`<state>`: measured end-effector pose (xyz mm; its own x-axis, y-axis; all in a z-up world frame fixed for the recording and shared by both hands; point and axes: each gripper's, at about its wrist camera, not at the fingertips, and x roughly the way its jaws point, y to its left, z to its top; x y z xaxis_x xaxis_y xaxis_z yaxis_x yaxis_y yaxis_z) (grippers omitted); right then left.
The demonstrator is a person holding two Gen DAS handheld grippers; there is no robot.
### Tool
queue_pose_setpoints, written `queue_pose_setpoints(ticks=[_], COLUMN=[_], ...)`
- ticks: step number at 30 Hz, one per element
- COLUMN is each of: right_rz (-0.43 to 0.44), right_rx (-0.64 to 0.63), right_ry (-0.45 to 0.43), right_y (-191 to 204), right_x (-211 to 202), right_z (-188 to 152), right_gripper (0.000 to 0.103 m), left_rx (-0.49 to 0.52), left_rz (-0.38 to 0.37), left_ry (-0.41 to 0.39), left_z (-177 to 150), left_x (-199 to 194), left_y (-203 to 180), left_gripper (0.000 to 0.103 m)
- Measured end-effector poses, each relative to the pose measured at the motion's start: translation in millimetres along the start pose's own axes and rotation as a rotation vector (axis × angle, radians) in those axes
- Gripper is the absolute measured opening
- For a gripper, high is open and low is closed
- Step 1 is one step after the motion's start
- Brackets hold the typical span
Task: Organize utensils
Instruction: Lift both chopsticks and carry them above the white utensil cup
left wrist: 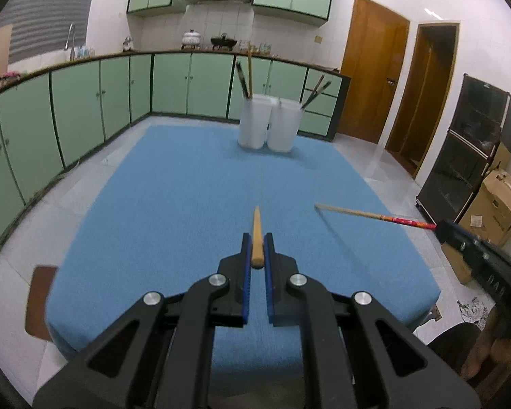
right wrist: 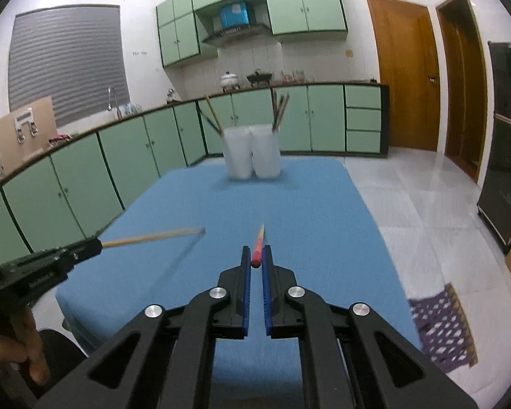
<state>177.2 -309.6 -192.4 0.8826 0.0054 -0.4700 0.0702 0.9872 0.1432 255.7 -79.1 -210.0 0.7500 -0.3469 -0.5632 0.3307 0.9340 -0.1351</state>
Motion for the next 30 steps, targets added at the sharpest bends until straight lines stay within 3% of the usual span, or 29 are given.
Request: queue_pose_setpoints(ticks=[5,10,20,30], right_rz=[0.024,0.038,0.086,0.107], right_rx=[-0.050,-0.105,-0.185,-0.231], right_ry=[-0.017,0.031,0.155,0.183], right_y=[7.2,11.7,19.7,28.3], right_x=[-7.6,8.4,56.0,76.9], right_z=[37.8,74.6,139.5,199.0], right_gripper=[0.006,0.006,0.005,0.005], left_rx=[0.029,0.061,0.084,0.147], left_rz=[-0.014,-0.022,-0.089,-0.115], left_ry=[-0.035,-0.048,0.012,-0.037], left_z=[29.3,58.2,109.3,165.8], left_x=[-14.6,-17.6,14.5,31.1], left_y=[0.9,2.4,0.9,-12.5], left_gripper=[0.006,0.006,0.006,0.006])
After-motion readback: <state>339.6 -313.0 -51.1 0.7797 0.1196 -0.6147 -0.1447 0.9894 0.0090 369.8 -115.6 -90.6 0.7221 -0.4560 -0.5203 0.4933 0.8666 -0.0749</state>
